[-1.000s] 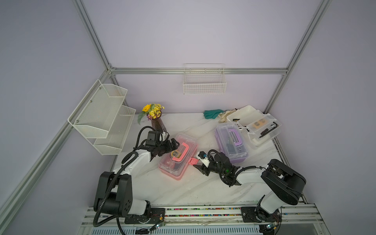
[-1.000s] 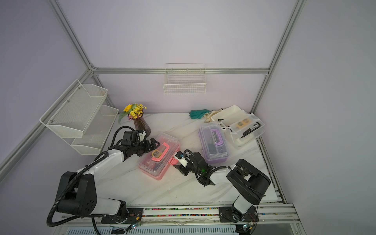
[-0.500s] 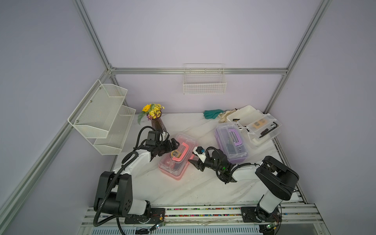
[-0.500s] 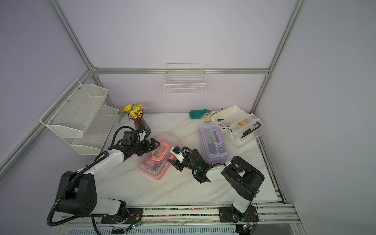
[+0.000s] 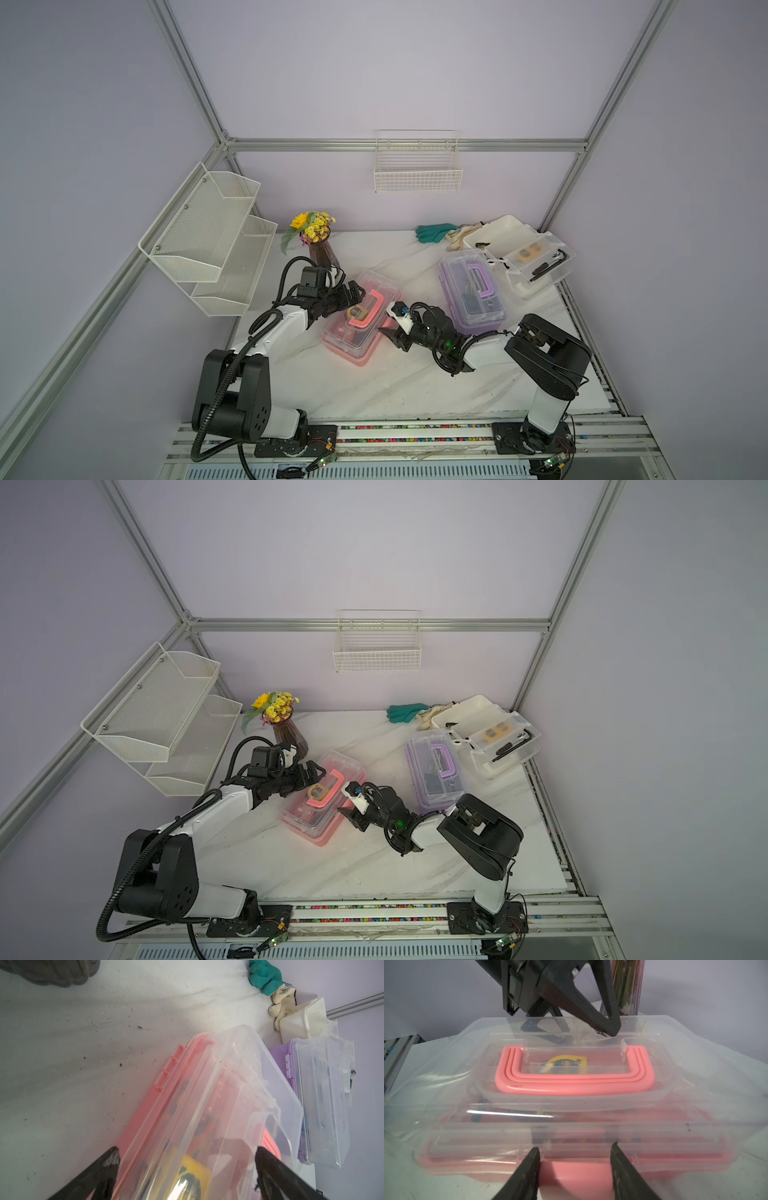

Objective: Close toolboxes
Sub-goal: Fasten the toolbox latch on the toolbox.

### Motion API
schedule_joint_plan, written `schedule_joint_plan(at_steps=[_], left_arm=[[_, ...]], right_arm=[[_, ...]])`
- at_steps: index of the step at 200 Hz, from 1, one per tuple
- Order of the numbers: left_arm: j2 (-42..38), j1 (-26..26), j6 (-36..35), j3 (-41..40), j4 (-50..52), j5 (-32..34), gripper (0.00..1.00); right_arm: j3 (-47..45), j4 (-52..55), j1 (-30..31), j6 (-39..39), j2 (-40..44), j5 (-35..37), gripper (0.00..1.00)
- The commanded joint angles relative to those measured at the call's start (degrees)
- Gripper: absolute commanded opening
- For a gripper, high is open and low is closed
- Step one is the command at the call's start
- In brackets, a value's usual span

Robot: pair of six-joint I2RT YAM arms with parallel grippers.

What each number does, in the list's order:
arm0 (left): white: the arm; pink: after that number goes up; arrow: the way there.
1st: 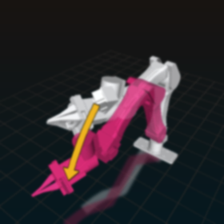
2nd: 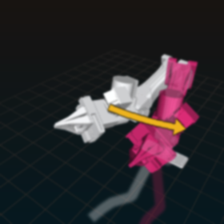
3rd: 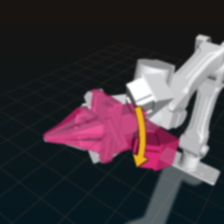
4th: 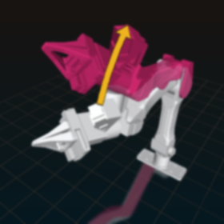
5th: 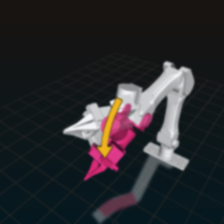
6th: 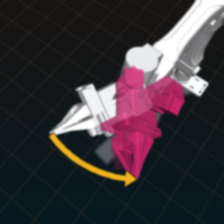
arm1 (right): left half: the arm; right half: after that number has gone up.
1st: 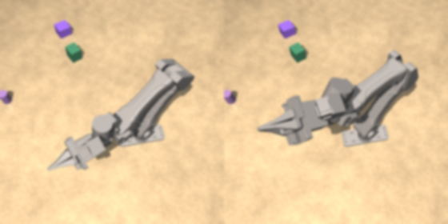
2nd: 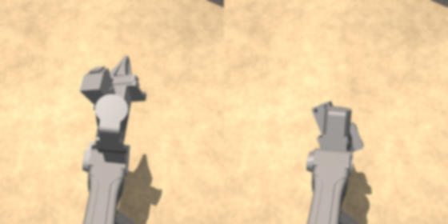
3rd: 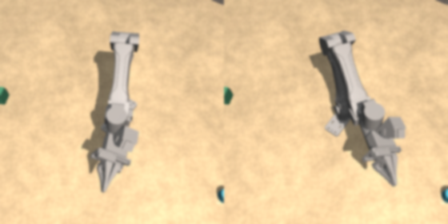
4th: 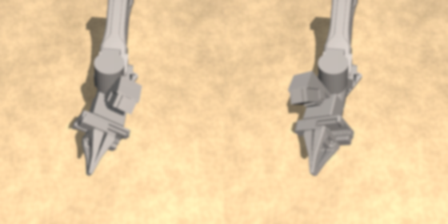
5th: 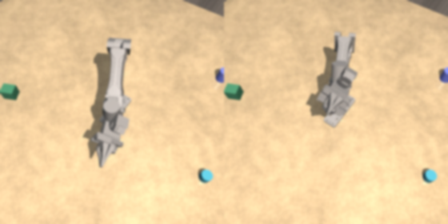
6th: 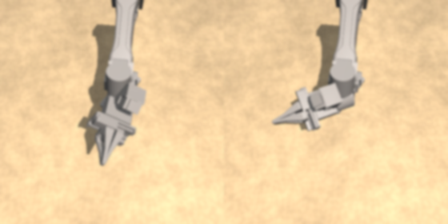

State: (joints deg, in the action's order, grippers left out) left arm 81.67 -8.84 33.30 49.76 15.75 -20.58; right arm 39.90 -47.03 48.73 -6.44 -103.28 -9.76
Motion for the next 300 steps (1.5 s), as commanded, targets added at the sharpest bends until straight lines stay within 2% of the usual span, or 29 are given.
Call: schedule_joint_plan(at_steps=[1,36,83,122,159,199,227,250,256,277,300], left_arm=[[1.6,-0.9,-0.6,-1.4,5.6,-1.9,1.00],[1.8,-0.9,-0.3,-1.7,5.3,-2.1,1.00],[1.2,-0.9,-0.2,-2.5,5.0,-1.7,1.00],[1.3,-0.9,0.1,-2.4,4.7,-1.9,1.00],[0.9,-0.9,0.1,-2.6,4.7,-1.7,1.00],[0.0,-0.9,0.2,-2.5,4.7,-1.4,1.00],[-0.2,-0.9,0.5,-1.9,4.8,-1.7,1.00],[-0.2,-0.8,0.3,-0.7,6.1,-1.9,1.00],[-2.4,-0.7,0.1,-0.4,6.4,-2.0,1.00],[-3.7,-0.6,-0.1,0.4,7.7,-1.7,1.00],[-5.2,0.0,-0.4,1.0,8.8,-1.5,1.00]], right_arm=[[1.7,2.4,1.0,-0.4,-1.8,1.3,0.54],[3.7,3.4,1.1,1.0,-3.8,0.8,0.54],[2.9,0.6,1.1,3.1,-3.9,0.9,0.63],[2.1,0.3,1.0,2.6,-2.6,1.8,0.63],[1.6,1.2,1.1,2.9,0.9,2.0,0.66],[-0.3,5.7,1.0,5.2,8.5,3.7,0.67],[-2.4,8.6,0.9,9.7,13.5,5.2,0.66],[-2.9,14.3,-0.4,17.0,16.3,7.1,0.63],[-2.9,16.0,-1.1,19.5,17.0,7.2,0.61],[-1.8,22.8,-5.3,29.3,17.4,3.7,0.57],[-2.4,23.7,-7.4,33.8,16.1,-0.8,0.54]])
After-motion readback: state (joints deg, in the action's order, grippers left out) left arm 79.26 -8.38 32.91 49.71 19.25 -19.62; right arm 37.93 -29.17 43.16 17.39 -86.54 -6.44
